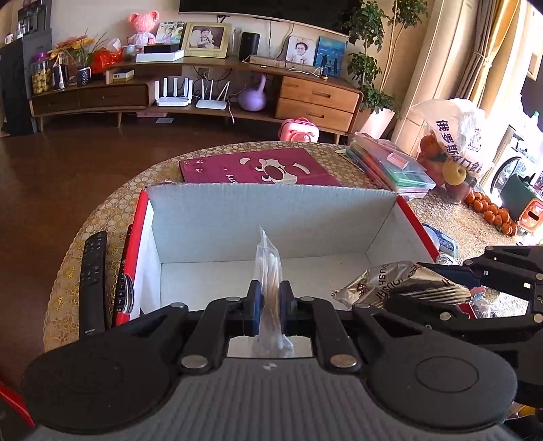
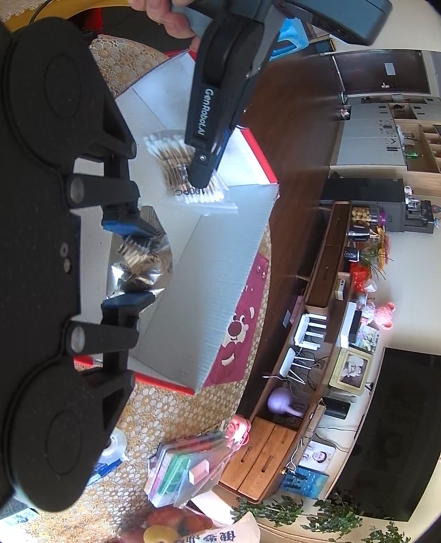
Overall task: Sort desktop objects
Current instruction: 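Lower into the box and open the left gripper while the right gripper opens too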
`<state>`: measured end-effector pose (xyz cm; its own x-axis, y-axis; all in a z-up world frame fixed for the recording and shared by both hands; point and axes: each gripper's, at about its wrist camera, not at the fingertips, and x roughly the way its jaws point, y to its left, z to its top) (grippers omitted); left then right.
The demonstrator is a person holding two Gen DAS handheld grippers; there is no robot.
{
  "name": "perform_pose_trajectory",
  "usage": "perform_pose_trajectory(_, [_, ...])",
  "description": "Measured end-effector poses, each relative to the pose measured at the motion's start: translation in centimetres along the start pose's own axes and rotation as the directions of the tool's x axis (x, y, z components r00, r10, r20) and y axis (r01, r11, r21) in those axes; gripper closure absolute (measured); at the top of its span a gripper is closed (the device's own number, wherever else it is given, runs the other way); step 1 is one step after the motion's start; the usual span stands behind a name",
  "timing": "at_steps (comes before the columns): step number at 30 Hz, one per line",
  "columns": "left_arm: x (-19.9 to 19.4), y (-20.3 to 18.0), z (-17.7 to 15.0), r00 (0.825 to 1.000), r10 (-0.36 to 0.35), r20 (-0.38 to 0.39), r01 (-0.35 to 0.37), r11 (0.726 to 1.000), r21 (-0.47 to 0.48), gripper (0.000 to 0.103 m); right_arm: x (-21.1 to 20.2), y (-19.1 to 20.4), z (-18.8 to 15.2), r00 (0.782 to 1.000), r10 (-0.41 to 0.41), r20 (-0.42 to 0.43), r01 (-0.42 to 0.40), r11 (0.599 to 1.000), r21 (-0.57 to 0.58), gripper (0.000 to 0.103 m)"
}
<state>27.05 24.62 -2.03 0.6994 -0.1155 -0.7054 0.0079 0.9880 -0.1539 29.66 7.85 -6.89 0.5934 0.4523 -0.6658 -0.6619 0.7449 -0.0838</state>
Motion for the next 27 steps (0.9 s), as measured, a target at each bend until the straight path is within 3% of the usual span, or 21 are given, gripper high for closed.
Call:
perform_pose_trajectory(14, [3.9,0.4,1.1,0.993,-0.001,-0.120,0.009,0.998,0.063,0.093,3.5,0.0,-0.8,0.990,0.037,-0.138,-0.040,0.999,-0.018,0.069])
perform_pose_trajectory(27, [5.9,0.8,1.7,0.975,-0.016,-0.223,0.037,0.995,0.090,0.093,5.2,0.1,-1.2,0.979,0.047,-0.198,-0.052,0.998,-0.019,0.069])
